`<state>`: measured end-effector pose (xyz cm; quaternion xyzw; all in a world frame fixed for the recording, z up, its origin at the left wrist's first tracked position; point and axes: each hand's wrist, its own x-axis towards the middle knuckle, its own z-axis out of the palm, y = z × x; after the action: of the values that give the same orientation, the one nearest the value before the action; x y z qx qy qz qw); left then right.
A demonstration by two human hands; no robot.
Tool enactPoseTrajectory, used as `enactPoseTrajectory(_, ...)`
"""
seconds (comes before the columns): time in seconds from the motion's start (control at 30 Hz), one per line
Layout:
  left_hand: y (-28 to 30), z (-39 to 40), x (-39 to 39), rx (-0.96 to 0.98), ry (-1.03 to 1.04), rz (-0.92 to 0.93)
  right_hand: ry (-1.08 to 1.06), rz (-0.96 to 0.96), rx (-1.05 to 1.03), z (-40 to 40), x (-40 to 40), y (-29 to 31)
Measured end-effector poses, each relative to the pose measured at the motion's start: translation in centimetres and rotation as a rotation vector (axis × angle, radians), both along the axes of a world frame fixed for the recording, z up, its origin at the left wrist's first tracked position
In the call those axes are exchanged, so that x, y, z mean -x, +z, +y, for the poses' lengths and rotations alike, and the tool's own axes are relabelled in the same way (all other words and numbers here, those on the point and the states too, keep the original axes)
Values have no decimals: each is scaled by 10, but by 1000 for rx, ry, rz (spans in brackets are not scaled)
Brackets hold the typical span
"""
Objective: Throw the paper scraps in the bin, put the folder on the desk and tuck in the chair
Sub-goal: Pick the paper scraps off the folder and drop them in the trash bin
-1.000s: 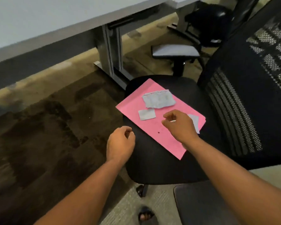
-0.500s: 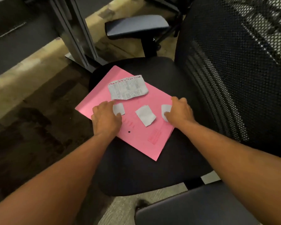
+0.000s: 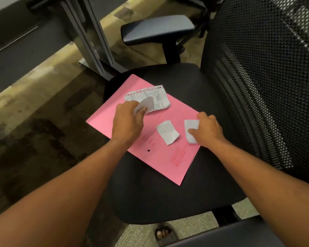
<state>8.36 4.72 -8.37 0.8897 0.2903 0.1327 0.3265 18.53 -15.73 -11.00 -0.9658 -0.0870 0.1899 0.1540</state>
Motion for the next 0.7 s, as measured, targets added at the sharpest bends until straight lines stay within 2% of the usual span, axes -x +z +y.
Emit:
enactPoseTrajectory(0.1, -1, 10, -25, -58, 33, 3, 17, 25, 18, -2, -3, -1)
enactPoseTrajectory(0.2, -10, 22, -46, -75, 24, 80, 70, 62, 39, -7, -3, 2)
enactPoseTrajectory(0.33, -21, 33, -61, -62, -1, 304, 73, 120, -67, -12, -10, 23)
enactPoseTrajectory(0.43, -26, 34, -64, -23, 6, 423, 113, 251, -184, -9, -13, 46)
enactPoseTrajectory(0.57, -24, 30, -63, -56, 61, 350, 217, 358, -210, 6, -7, 72)
enactPoseTrajectory(0.7, -21, 25, -52, 44, 66, 298, 226, 408, -210, 31, 3, 70)
